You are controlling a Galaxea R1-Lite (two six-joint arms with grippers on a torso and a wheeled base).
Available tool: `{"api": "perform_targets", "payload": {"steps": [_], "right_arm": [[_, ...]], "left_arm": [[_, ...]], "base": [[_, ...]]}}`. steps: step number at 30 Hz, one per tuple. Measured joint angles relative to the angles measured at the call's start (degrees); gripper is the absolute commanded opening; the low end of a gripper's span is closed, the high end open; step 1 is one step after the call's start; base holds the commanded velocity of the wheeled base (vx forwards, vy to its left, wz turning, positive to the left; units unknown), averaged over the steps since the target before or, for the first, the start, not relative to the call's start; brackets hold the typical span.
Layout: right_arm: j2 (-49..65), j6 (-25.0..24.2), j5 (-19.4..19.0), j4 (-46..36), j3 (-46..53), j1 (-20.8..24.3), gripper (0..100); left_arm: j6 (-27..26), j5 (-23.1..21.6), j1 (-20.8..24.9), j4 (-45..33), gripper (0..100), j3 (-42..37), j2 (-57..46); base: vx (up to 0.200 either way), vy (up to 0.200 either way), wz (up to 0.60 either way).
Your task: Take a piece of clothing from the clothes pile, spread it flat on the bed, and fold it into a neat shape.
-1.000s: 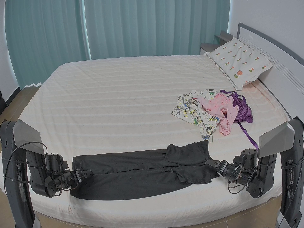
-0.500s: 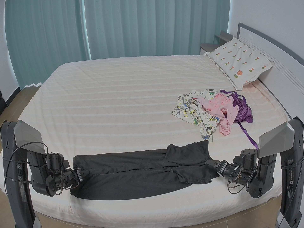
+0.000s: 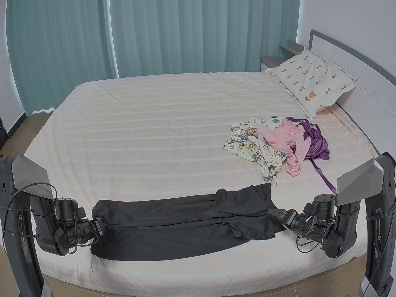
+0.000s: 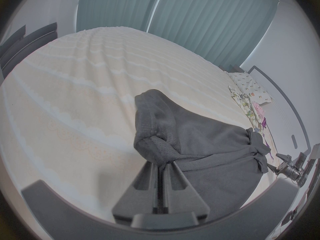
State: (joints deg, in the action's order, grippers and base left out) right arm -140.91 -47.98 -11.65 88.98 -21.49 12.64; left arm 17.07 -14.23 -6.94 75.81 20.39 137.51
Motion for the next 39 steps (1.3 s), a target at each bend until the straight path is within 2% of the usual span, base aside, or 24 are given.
{"api": "perform_targets", "payload": {"steps": [13,18,27,32,39], "right_arm": [[0.0,0.0,0.0,0.0,0.0,0.0,100],[0.0,0.0,0.0,0.0,0.0,0.0,100],[0.0,-0.1,0.0,0.0,-0.1,0.0,100],[0.0,-0.1,0.0,0.0,-0.1,0.0,100],[0.0,-0.1,0.0,0.0,-0.1,0.0,100]], "left_arm": [[-1.3,-0.4,-6.4,-0.5,0,-0.5,-3.8],[-1.3,-2.4,-10.0,-0.8,0,-0.1,-5.3],[-0.8,-5.0,-13.8,-8.0,0,0.6,-9.5],[-0.6,-3.4,-10.9,-8.5,0,-0.3,-12.4],[1.8,2.1,-3.3,-8.5,0,-1.4,-15.1]], "base": [[0.000,0.000,0.00],[0.000,0.000,0.00],[0.000,0.000,0.00],[0.000,0.000,0.00],[0.000,0.000,0.00]]}}
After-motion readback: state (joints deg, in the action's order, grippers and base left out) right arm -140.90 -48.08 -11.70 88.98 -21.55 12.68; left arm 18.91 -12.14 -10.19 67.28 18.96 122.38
